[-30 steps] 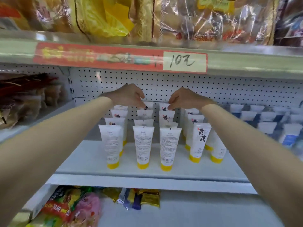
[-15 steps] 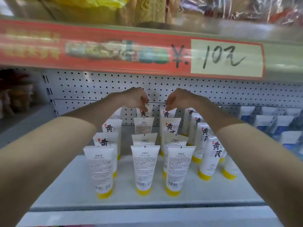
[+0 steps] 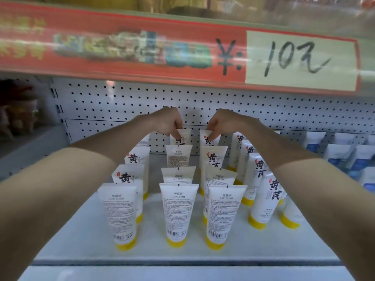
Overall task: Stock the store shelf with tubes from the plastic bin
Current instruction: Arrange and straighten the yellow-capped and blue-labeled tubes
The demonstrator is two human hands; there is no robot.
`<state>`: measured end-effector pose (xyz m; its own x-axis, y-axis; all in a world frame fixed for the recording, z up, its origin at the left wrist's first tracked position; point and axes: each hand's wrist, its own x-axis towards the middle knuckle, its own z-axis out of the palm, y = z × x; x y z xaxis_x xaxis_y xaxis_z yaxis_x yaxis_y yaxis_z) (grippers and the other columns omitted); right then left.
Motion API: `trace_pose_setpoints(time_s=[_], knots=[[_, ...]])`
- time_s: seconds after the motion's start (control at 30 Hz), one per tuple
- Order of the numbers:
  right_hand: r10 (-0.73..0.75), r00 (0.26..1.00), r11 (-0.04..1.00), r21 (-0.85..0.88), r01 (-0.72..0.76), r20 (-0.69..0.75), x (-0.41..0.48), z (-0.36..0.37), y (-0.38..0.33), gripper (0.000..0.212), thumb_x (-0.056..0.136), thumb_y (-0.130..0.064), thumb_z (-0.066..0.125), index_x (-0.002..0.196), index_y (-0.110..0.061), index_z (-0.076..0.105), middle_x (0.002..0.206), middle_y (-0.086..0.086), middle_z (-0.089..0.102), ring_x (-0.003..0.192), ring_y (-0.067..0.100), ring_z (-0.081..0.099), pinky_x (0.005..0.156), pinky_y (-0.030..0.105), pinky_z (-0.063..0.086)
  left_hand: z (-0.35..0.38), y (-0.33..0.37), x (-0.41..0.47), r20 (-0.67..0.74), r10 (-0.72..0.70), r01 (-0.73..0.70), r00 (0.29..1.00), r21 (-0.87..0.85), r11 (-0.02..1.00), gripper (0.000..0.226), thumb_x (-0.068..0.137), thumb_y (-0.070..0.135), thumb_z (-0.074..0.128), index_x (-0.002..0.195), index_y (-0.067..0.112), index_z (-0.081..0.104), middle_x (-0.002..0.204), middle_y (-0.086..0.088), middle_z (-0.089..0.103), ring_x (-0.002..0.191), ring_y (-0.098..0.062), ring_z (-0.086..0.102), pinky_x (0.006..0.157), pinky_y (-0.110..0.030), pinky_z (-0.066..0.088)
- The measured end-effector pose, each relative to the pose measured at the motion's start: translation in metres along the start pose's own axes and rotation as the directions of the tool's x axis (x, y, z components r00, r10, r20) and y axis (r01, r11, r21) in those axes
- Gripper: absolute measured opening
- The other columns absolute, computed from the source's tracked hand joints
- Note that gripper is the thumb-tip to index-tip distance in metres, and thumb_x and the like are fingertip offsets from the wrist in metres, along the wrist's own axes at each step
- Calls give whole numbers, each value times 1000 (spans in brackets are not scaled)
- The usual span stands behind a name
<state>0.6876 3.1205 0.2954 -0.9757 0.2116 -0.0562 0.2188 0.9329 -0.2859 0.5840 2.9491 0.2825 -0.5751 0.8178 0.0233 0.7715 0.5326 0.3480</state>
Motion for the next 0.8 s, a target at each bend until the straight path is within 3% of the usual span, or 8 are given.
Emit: trace_pose_setpoints(time_s=[0.17,0.3,0.5,0.67,0.8], knots=[[-14,999,1000,-4,14,-33,3,2,1,28,73,-19,79,99,-13,71,68,-14,55,70,8,51,56,17,35,0,-2,2,-6,-3,3,1000,5,1000,14,76,14,76,89,9,74,73,2,66,82,-24,69,79,-37,57],[-10,999,1000,1,10,-41,7,3,1,27,73,-16,78,99,-13,72,75,-10,58,83,13,54,68,21,38,1,-1,5,-16,-11,11,1000,7,1000,16,77,14,75,92,9,73,74,0,65,77,-21,67,61,-27,51],[0,999,1000,16,1,-49,13,4,5,30,72,-18,79,101,-13,71,93,-3,63,89,13,54,79,26,38,3,-2,10,-46,-10,10,999,-6,1000,16,77,14,75,92,7,72,66,4,60,61,-11,57,56,-23,45],[-9,998,1000,21,10,-55,14,4,6,31,72,-18,79,101,-12,72,108,1,67,91,12,53,81,25,38,4,-3,11,-64,-5,5,998,1,1000,20,77,14,75,94,3,72,66,-2,60,59,-13,57,50,-20,42],[-8,998,999,37,10,-58,14,4,6,31,72,-17,79,102,-12,71,108,2,67,96,15,56,83,26,40,5,-5,10,-52,-11,11,999,-7,1000,21,77,14,75,96,4,72,69,-1,61,64,-15,58,53,-21,44]])
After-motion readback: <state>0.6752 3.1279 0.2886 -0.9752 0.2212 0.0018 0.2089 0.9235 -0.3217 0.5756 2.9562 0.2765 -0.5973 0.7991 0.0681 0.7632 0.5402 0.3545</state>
